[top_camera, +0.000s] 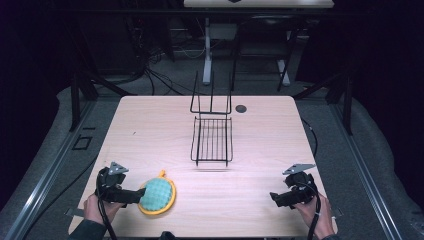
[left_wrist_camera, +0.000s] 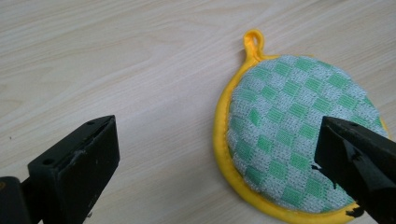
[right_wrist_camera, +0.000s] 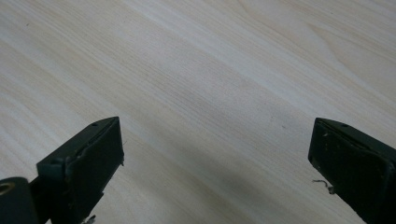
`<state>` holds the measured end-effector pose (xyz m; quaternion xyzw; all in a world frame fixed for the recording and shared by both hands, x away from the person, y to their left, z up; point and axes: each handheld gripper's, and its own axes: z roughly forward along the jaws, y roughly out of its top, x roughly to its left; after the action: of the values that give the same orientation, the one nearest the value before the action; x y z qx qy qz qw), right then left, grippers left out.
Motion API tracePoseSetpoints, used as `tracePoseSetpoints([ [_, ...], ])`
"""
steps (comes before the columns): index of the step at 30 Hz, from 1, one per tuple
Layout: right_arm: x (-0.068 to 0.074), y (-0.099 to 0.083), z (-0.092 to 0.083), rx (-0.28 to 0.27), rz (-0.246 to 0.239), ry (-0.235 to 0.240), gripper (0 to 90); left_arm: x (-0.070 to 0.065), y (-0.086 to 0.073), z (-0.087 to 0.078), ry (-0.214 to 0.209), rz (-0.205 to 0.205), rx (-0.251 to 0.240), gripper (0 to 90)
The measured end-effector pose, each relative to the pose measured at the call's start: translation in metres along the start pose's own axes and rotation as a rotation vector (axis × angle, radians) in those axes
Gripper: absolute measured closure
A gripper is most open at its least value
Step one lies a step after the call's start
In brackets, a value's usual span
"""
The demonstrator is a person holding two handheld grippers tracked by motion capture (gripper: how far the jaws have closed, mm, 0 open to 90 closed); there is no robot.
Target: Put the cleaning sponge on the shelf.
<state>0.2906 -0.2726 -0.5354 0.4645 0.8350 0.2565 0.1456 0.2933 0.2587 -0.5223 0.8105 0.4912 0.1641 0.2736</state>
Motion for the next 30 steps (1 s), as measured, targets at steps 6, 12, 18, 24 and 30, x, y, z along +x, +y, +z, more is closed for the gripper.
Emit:
tracePoseSetpoints([
  [6, 0.0, 0.0, 0.0, 0.002, -0.006, -0.001, 3.2, -0.006, 0.003, 0.002, -0.023, 0.022, -0.008, 0.0],
  [12, 0.003, 0.001, 0.001, 0.007, -0.026, 0.001, 3.6, -0.012, 0.005, 0.004, -0.039, 0.031, -0.004, 0.0],
  [18, 0.004, 0.001, 0.002, 0.021, -0.046, -0.005, 3.6, -0.019, 0.009, 0.01, -0.04, 0.045, -0.003, 0.0],
  [24, 0.006, 0.001, 0.002, 0.025, -0.039, 0.003, 3.6, -0.024, 0.016, 0.017, -0.051, 0.057, -0.001, 0.0],
  [30, 0.005, 0.001, 0.001, 0.02, -0.042, -0.007, 3.8, -0.032, 0.024, 0.023, -0.061, 0.069, -0.005, 0.0],
])
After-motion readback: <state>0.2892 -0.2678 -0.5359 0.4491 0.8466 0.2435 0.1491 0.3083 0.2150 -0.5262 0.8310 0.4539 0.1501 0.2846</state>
